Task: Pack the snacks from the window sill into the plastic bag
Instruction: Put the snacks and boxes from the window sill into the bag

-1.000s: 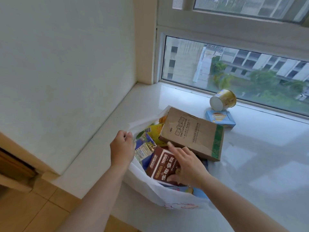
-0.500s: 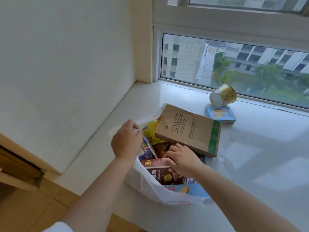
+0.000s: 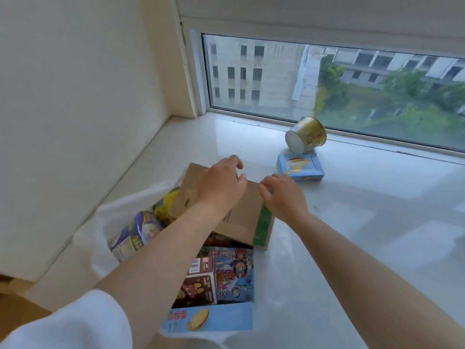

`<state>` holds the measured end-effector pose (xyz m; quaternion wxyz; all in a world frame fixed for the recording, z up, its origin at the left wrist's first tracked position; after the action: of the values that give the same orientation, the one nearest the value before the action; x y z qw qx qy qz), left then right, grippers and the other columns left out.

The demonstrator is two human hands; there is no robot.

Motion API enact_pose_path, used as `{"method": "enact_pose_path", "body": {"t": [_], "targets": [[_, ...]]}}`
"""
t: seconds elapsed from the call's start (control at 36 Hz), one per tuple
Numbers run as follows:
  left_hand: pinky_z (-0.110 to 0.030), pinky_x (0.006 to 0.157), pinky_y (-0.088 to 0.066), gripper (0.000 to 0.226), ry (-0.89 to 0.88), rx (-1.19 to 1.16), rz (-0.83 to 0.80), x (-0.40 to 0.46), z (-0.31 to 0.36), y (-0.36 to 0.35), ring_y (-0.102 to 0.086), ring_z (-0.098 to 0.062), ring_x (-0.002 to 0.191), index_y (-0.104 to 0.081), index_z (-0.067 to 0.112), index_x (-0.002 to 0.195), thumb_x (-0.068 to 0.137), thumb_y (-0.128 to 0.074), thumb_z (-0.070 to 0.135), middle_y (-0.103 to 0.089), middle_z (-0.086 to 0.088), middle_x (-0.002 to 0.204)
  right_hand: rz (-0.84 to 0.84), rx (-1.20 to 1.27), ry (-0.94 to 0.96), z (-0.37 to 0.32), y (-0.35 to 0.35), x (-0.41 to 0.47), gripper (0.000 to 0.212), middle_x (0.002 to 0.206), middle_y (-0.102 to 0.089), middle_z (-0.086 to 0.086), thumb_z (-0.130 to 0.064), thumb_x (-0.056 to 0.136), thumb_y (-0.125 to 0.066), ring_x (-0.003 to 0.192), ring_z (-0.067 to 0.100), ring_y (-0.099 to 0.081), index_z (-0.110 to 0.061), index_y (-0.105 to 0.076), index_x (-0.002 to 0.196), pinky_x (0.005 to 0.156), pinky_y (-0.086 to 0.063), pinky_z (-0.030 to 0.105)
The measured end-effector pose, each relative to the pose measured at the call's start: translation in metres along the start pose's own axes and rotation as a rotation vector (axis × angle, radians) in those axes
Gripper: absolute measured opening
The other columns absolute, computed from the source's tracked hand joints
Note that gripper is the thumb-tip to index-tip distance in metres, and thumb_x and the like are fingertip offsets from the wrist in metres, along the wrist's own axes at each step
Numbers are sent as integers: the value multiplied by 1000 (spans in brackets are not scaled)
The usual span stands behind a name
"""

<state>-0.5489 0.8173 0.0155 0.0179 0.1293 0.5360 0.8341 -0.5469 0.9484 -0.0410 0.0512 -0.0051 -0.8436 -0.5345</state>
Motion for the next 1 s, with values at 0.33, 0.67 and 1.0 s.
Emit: {"method": "enact_pose_path", "body": {"t": [0.33, 0.67, 1.0], "targets": [[-31, 72, -41, 30, -9, 111, -296, 170, 45, -149, -58, -26, 99, -49, 22, 119, 91, -48, 32, -61, 1, 111, -56, -46, -325, 166, -11, 90, 29, 104, -63, 8, -25, 94, -43, 101, 27, -53, -10, -67, 101, 77, -44, 36], [-36, 79, -41, 54, -281, 401, -450, 305, 66, -303, -37, -24, 124, -31, 21, 140, 89, -51, 15, -33, -5, 137, -430, -266, -160, 266, -115, 181, 77, 147, -23, 1, -35, 78, -68, 135, 23, -22, -28, -26, 143, 105, -32, 37], [-55, 115, 8, 135, -815, 759, -521, 384, 141, -400, 29, -29, 141, 23, 35, 145, 59, -76, 64, 32, -10, 153, -497, -442, 310, 295, -169, 223, 109, 157, 5, -1, -50, 67, -71, 144, 24, 6, -37, -1, 149, 116, -4, 33]]}}
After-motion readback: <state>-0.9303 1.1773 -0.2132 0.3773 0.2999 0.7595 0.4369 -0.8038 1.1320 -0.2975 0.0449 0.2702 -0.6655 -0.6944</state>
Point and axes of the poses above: each hand's wrist, its own x-axis towards the middle knuckle, its own y-axis out of the back of the hand, z = x × y, the point moved 10 cm from there along x, towards the middle knuckle
